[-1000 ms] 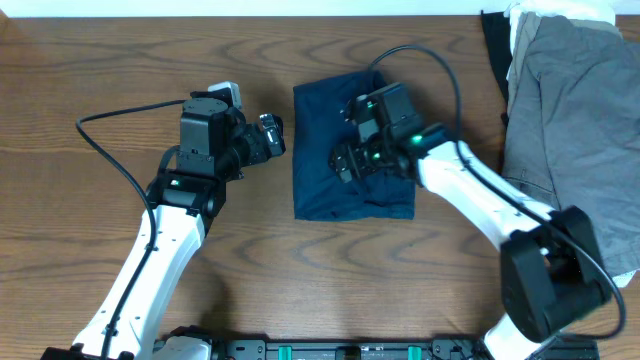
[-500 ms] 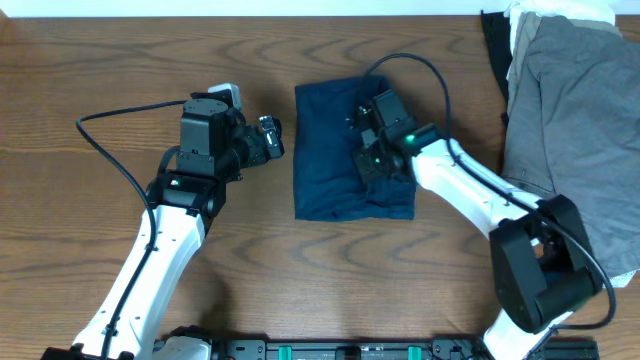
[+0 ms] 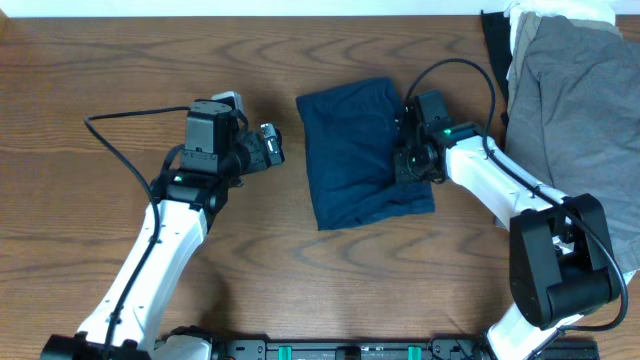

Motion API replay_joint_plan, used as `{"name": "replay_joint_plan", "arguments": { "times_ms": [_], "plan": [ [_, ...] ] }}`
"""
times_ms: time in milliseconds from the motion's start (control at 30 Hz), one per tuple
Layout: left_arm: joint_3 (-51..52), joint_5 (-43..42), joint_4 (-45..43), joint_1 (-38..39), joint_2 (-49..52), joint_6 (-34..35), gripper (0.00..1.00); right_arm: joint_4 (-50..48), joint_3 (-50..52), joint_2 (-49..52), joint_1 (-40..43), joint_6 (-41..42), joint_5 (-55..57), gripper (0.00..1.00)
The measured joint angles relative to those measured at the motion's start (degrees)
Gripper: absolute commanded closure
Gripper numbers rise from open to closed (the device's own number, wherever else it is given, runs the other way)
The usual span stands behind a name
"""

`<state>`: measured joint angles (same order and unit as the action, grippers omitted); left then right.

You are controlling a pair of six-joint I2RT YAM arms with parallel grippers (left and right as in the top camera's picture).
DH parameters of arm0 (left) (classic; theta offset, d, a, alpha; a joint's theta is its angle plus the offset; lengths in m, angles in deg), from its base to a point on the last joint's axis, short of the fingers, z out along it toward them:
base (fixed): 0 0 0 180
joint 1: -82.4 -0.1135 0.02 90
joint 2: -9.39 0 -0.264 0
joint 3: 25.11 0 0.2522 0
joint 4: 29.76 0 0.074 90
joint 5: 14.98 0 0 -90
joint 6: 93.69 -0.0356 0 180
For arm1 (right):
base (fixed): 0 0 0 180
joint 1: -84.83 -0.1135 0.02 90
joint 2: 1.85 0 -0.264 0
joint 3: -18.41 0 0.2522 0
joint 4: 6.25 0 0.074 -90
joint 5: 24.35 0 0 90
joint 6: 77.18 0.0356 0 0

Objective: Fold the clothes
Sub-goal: 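Grasp the folded navy shorts' left edge with the left gripper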

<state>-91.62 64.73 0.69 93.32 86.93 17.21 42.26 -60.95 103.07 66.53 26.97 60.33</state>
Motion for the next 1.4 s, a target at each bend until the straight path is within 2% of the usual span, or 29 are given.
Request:
{"name": "replay_joint_plan", "arguments": {
  "times_ms": [33, 67, 100, 167, 267, 400, 600, 1000, 1067, 1167, 1300, 1400],
  "plan": [
    [-0.02, 0.00, 0.02, 0.00, 0.44, 0.00, 0.02, -0.26, 0.48, 0.00, 0.11, 0.17, -0.02, 0.97],
    [0.00, 0.00, 0.02, 0.00, 1.09, 0.00, 0.02, -0.59, 1.11, 0.00, 0.13, 0.42, 0.00, 0.88],
    [0.00, -0.04, 0.02, 0.00, 1.68, 0.00, 0.02, -0.72, 1.42, 0.00, 0.17, 0.85, -0.02, 0.75],
    [0.00, -0.42, 0.02, 0.00, 2.89, 0.00, 0.02, -0.76, 1.68, 0.00, 0.42, 0.79, -0.09, 0.34],
    [0.00, -1.95, -0.07, 0.00, 4.37, 0.00, 0.02, 0.98, 0.87, -0.02, 1.49, -1.46, -1.55, 0.03],
    [-0.02, -5.66, -1.44, 0.00, 6.32, -0.02, 0.02, 5.35, -4.17, -1.49, 4.00, -5.46, -4.66, 0.01],
    [-0.04, -13.84, -8.79, 0.00, 11.06, -0.20, 0.02, 4.20, -10.49, -8.11, 5.92, -8.28, -6.71, 0.01],
    [-0.04, -29.07, -20.06, 0.57, 24.85, -0.17, 0.01, 3.50, -10.82, -8.59, 8.00, -9.20, -7.76, 0.01],
    [-0.04, -30.14, -21.09, 1.44, 25.90, -0.17, 0.04, 3.32, -10.82, -8.59, 9.07, -9.20, -7.78, 0.01],
    [-0.04, -30.97, -23.10, 3.28, 26.88, 0.00, 0.16, 2.71, -10.82, -8.57, 10.54, -9.20, -7.78, 0.01],
    [-0.07, -31.28, -27.26, 6.12, 28.72, -0.17, 0.60, 1.88, -10.82, -8.57, 12.35, -9.20, -7.85, 0.01],
    [-0.07, -29.97, -29.73, 7.61, 30.36, 0.42, 0.81, 1.90, -10.82, -8.57, 13.29, -9.20, -7.82, 0.01]
  ]
}}
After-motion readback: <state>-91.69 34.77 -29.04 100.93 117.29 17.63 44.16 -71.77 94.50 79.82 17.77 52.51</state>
